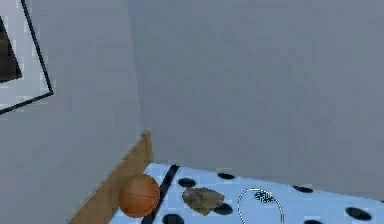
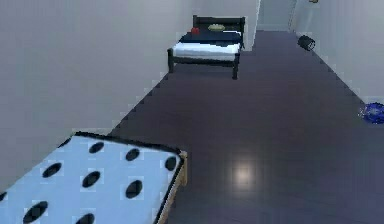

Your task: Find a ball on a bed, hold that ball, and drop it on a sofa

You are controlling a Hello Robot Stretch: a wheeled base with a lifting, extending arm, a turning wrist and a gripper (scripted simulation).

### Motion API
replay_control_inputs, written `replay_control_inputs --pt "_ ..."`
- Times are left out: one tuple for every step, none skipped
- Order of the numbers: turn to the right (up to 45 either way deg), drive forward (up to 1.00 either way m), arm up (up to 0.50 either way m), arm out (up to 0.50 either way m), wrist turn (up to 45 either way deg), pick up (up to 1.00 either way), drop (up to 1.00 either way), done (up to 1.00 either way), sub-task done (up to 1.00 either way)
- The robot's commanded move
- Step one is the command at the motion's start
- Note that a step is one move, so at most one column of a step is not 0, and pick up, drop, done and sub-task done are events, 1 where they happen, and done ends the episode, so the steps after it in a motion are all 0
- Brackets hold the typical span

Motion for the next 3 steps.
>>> replay_control_inputs --pt "-45.0 0.0 0.0 0.0 0.0 0.0 0.0 0.0 0.0" --pt "-45.0 0.0 0.0 0.0 0.0 0.0 0.0 0.0 0.0" --pt "-18.0 0.0 0.0 0.0 0.0 0.0 0.0 0.0 0.0"
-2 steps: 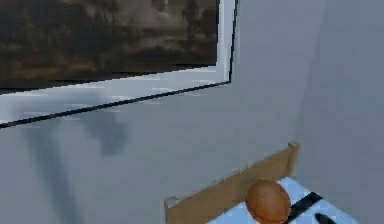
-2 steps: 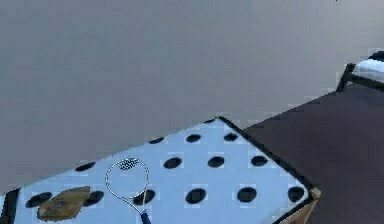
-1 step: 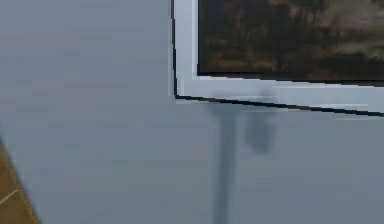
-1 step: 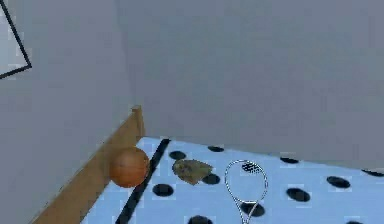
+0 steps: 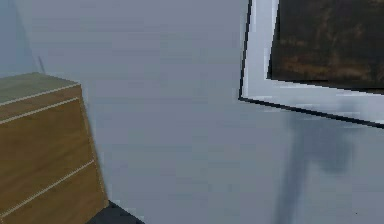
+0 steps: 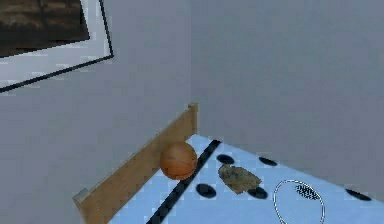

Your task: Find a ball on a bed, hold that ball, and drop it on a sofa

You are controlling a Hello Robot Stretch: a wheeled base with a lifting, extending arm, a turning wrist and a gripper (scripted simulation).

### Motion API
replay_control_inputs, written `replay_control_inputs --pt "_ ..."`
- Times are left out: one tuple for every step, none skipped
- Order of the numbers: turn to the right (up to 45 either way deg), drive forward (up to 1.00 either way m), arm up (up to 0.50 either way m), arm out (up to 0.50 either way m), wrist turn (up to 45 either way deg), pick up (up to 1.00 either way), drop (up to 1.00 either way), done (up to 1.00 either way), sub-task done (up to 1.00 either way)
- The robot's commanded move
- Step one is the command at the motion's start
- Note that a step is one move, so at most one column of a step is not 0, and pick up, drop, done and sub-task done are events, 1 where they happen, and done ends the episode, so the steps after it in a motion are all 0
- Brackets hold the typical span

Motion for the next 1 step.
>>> replay_control_inputs --pt "0.0 0.0 0.5 0.0 0.0 0.0 0.0 0.0 0.0"
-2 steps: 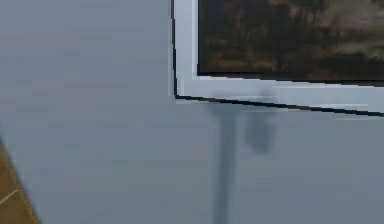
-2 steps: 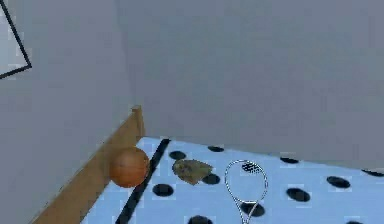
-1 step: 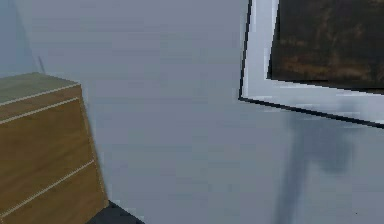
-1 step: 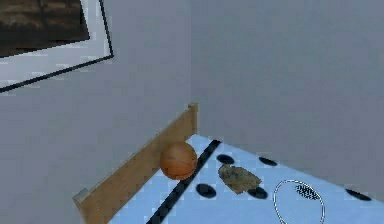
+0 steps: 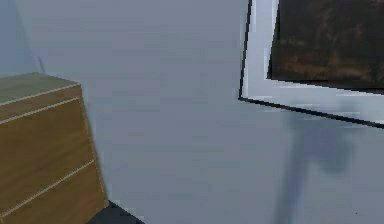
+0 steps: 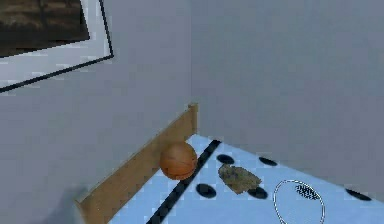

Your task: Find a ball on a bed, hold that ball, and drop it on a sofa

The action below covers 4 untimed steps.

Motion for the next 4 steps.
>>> replay_control_inputs --pt "0.0 0.0 0.12 0.0 0.0 0.0 0.0 0.0 0.0" --pt "0.0 0.0 0.0 0.5 0.0 0.0 0.0 0.0 0.0" --pt "0.0 0.0 0.0 0.0 45.0 0.0 0.0 0.0 0.0" --pt "0.0 0.0 0.0 0.0 45.0 0.0 0.0 0.0 0.0"
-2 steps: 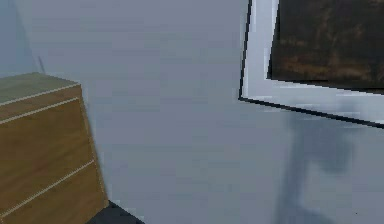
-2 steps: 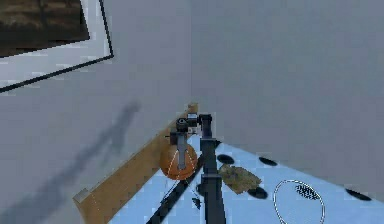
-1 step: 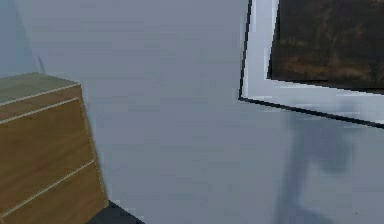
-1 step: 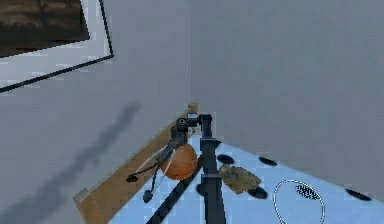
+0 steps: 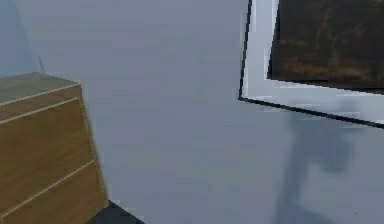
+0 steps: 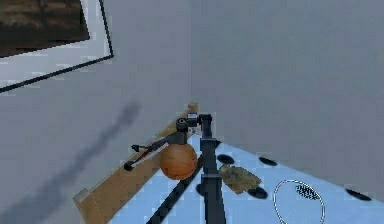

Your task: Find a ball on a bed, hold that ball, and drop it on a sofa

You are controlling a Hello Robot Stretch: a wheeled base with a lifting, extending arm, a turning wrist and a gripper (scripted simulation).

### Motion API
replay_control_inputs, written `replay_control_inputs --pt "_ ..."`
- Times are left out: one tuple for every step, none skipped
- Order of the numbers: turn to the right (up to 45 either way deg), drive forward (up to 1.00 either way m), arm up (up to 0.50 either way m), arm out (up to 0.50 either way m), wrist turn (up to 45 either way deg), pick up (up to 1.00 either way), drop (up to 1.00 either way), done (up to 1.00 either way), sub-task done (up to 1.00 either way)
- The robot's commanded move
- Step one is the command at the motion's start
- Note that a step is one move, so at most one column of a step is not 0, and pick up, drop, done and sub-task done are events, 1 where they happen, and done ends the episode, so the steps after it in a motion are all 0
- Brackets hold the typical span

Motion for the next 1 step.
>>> replay_control_inputs --pt "0.0 0.0 0.0 0.0 45.0 0.0 0.0 0.0 0.0"
